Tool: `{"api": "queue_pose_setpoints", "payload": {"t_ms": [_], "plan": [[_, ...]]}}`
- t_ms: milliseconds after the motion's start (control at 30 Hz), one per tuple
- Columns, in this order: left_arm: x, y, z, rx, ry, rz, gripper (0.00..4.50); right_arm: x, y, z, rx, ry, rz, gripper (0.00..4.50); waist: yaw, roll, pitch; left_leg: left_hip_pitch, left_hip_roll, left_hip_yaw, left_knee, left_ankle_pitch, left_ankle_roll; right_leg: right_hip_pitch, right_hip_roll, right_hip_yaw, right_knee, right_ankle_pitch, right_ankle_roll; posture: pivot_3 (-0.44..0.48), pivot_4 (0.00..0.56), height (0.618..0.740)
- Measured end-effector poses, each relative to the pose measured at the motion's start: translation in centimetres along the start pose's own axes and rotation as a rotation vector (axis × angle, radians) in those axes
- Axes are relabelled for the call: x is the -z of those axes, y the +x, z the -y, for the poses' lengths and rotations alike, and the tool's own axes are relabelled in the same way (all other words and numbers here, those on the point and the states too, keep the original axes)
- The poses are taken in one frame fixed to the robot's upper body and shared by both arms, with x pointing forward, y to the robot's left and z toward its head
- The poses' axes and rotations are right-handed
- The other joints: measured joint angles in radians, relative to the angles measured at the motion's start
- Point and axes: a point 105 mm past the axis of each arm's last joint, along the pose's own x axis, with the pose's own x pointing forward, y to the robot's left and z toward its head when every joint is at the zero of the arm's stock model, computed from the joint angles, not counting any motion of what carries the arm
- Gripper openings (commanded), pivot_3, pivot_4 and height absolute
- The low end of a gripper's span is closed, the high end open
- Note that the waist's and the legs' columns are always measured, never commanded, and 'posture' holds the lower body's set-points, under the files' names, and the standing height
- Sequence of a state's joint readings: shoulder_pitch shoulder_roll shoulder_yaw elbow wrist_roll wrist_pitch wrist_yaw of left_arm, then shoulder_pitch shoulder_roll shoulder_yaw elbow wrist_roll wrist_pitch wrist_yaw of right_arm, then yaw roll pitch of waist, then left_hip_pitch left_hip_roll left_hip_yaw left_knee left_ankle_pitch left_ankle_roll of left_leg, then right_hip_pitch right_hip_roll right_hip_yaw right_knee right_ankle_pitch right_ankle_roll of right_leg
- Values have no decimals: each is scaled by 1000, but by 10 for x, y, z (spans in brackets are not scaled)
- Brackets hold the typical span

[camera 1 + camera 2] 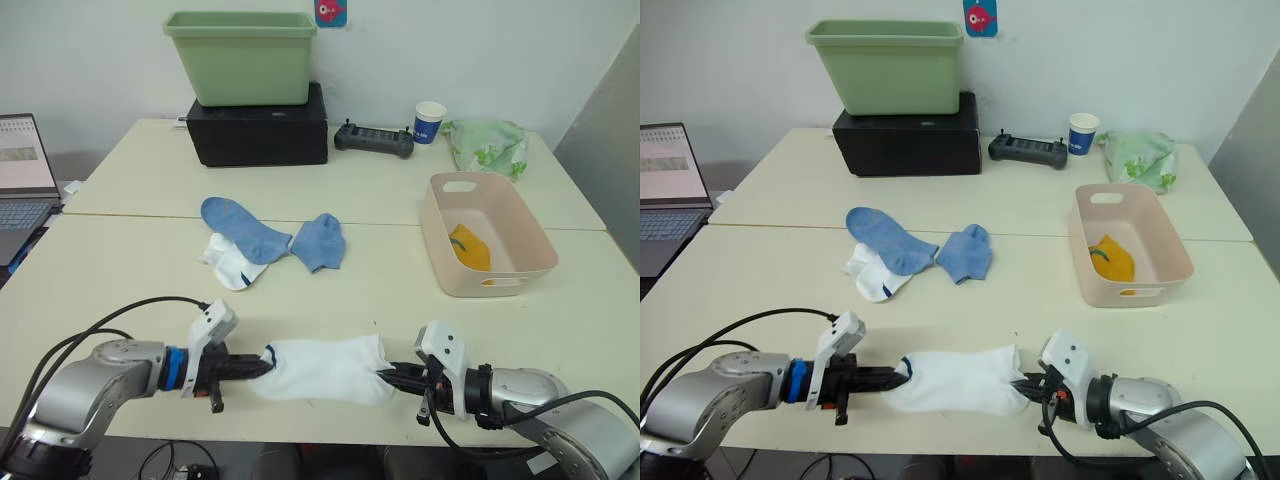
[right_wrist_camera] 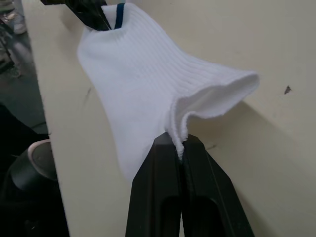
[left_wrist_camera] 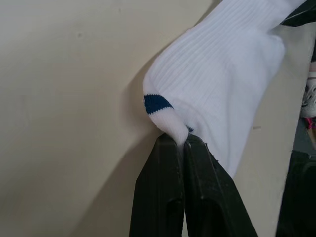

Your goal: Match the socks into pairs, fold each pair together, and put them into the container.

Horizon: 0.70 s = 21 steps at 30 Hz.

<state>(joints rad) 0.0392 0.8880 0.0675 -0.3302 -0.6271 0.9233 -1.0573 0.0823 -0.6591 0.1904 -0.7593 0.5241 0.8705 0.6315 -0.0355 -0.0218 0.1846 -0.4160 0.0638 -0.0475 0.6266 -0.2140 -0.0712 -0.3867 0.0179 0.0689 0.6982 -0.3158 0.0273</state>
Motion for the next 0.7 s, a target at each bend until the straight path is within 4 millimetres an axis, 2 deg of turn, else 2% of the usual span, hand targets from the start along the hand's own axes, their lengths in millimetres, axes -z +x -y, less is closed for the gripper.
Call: {"api": "queue_pose_setpoints", "payload": {"t_ms": [167,333,467,700], "plan": [[7,-1,8,6,-37,-15,47,5,0,-5,-34,52,-26,0,1,0,0,0,0,0,0,0,0,0,0,0,0,0,0,0,150,730],[8,1,7,-17,-27,-5,47,7,0,0,-4,40,-58,0,2,0,0,0,0,0,0,0,0,0,0,0,0,0,0,0,150,730],[7,2,7,-25,44,29,951,7,1,3,4,38,-61,1005,3,0,0,0,-1,0,0,0,0,0,-1,0,0,0,0,0,150,730],[16,-7,12,-74,61,112,2982,6,-4,11,34,-18,-54,3475,1,0,-1,1,0,1,-1,0,0,0,0,1,0,0,-1,0,150,730]]}}
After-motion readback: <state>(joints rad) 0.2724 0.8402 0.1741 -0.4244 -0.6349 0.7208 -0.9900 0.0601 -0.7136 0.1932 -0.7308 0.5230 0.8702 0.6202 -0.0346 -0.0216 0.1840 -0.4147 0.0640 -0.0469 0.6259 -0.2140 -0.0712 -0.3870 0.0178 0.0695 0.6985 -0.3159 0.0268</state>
